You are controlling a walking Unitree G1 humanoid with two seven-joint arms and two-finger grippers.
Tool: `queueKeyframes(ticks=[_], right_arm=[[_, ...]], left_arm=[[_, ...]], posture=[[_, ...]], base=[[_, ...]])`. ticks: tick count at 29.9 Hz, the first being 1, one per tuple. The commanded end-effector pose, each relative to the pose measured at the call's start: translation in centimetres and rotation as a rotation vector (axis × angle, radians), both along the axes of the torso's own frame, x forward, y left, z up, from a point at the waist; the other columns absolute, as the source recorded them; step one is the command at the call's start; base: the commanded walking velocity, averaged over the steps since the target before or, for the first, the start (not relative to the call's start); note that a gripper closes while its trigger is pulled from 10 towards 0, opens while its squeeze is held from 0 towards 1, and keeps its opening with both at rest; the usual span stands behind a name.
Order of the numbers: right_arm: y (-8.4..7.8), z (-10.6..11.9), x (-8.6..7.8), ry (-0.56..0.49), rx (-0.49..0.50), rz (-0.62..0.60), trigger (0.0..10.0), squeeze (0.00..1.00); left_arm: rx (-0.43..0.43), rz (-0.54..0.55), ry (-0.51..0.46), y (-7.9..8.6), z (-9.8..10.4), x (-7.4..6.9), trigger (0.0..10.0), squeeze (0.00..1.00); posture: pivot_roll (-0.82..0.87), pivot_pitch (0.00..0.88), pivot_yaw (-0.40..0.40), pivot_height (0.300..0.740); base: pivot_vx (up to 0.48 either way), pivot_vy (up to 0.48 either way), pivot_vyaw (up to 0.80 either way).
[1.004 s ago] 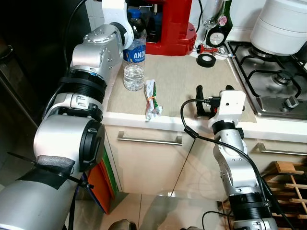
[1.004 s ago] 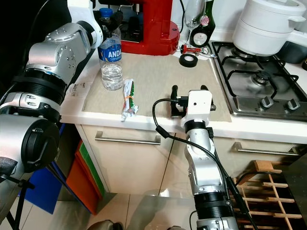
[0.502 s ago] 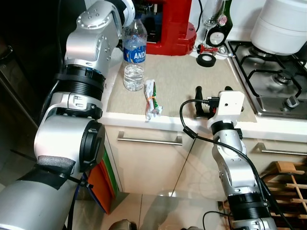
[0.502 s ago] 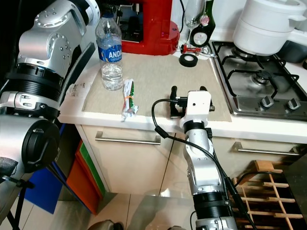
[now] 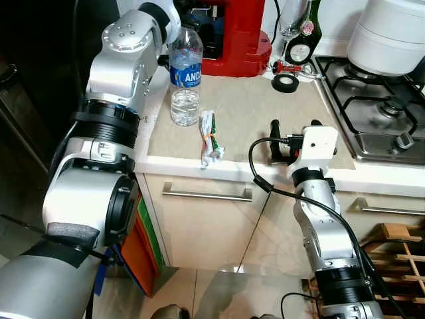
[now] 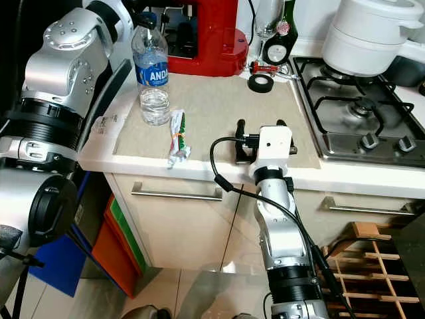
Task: Restocking fridge
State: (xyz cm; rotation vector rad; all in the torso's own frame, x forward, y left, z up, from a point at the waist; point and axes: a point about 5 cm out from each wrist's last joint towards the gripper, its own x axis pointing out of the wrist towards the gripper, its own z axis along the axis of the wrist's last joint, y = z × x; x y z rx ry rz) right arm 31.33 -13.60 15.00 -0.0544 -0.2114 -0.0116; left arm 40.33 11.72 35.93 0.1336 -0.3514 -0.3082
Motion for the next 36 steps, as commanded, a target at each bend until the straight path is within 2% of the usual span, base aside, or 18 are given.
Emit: queueKeyframes(ticks=[1,9,14,19,25,33,36], right_arm=[[-0.1,0.0,0.0,-0.004,-0.009,0.001,10.0,0.00],[-0.2,0.0,0.0,-0.005,-0.026,0.007,10.0,0.00],[-0.2,0.2,0.0,-0.009,-0.037,0.017,10.0,0.00],[-0.3,0.5,0.4,-0.017,-0.040,0.017,10.0,0.00],[0.3,1.1,1.5,-0.030,-0.027,0.023,10.0,0.00],[1.1,2.0,3.0,-0.038,-0.005,0.035,10.0,0.00],[1.3,2.1,3.0,-0.044,-0.005,0.039,10.0,0.00]], left_arm=[[0.005,0.009,-0.020,0.2,0.3,-0.2,10.0,1.00],[0.027,0.006,-0.091,0.0,1.4,-0.6,10.0,1.00],[0.032,0.006,-0.097,0.1,1.8,-0.5,10.0,1.00],[0.022,0.020,-0.024,0.5,1.0,0.2,10.0,1.00],[-0.014,0.027,0.121,0.8,-1.3,1.3,10.0,1.00],[0.033,0.040,0.165,0.1,-1.9,1.9,10.0,1.00],[0.040,0.043,0.173,0.1,-1.9,2.0,10.0,1.00]], posture=[[-0.01,0.000,0.016,0.740],[-0.02,0.000,0.003,0.740],[-0.02,0.000,-0.004,0.740],[-0.02,0.000,0.002,0.740],[0.00,0.000,0.023,0.740],[0.02,0.000,0.067,0.740],[0.02,0.000,0.075,0.740]], base=[[0.000,0.000,0.00],[0.000,0.000,0.00],[0.000,0.000,0.00],[0.000,0.000,0.00],[0.000,0.000,0.00],[0.000,0.000,0.00],[0.000,0.000,0.00]])
